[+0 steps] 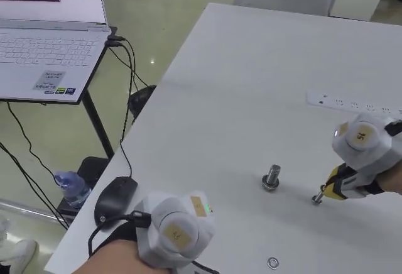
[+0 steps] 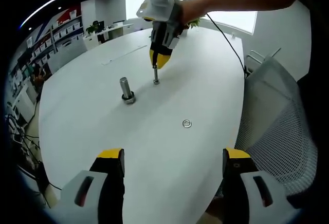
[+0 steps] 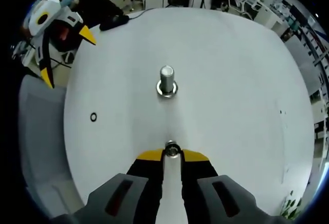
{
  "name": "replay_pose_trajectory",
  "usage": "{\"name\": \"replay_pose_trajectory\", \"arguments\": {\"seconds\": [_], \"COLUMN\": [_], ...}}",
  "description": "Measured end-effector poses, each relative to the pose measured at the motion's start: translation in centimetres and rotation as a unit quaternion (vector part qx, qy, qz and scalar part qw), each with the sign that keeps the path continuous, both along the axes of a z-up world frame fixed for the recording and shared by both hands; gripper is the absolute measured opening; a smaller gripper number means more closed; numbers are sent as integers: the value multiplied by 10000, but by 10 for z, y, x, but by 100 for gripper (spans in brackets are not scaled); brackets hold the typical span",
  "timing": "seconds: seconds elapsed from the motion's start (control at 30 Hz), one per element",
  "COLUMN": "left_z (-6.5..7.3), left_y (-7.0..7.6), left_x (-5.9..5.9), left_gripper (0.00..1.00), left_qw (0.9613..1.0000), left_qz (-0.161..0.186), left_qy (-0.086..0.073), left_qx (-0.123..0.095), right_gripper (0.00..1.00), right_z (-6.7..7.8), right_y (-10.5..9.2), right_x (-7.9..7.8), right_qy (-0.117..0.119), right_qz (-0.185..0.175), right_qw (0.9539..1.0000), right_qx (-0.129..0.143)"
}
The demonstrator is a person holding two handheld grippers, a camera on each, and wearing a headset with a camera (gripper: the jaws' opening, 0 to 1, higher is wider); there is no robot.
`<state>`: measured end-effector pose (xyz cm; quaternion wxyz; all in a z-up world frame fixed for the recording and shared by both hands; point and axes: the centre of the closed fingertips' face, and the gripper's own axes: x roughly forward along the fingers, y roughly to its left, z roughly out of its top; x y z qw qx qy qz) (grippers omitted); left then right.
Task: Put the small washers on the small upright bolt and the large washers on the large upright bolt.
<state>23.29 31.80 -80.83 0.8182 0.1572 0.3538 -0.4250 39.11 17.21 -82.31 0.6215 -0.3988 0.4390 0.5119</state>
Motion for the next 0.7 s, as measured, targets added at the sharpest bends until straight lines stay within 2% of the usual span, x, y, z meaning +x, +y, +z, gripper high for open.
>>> {"name": "replay_pose_trajectory", "arguments": {"seconds": [0.3,0.57,0.7], "left_z": [-4,-8,-9], "left_y": [-1,5,6], "left_x": [-1,-3,-5], "left_gripper": [77,77,76], "left_qw": [10000,10000,9999], "left_qz": [-11,11,24], "left_qy": [38,85,115], "left_qx": [-13,6,9], "right_gripper": [13,13,13], "right_z": [-16,-30,-34], "right_y": [1,2,2], "right_x": [-1,-2,-1], "right_qy": [46,65,7], "right_qz": [51,164,264], "right_qw": [9999,9997,9993], "right_qx": [-85,-190,-258]}}
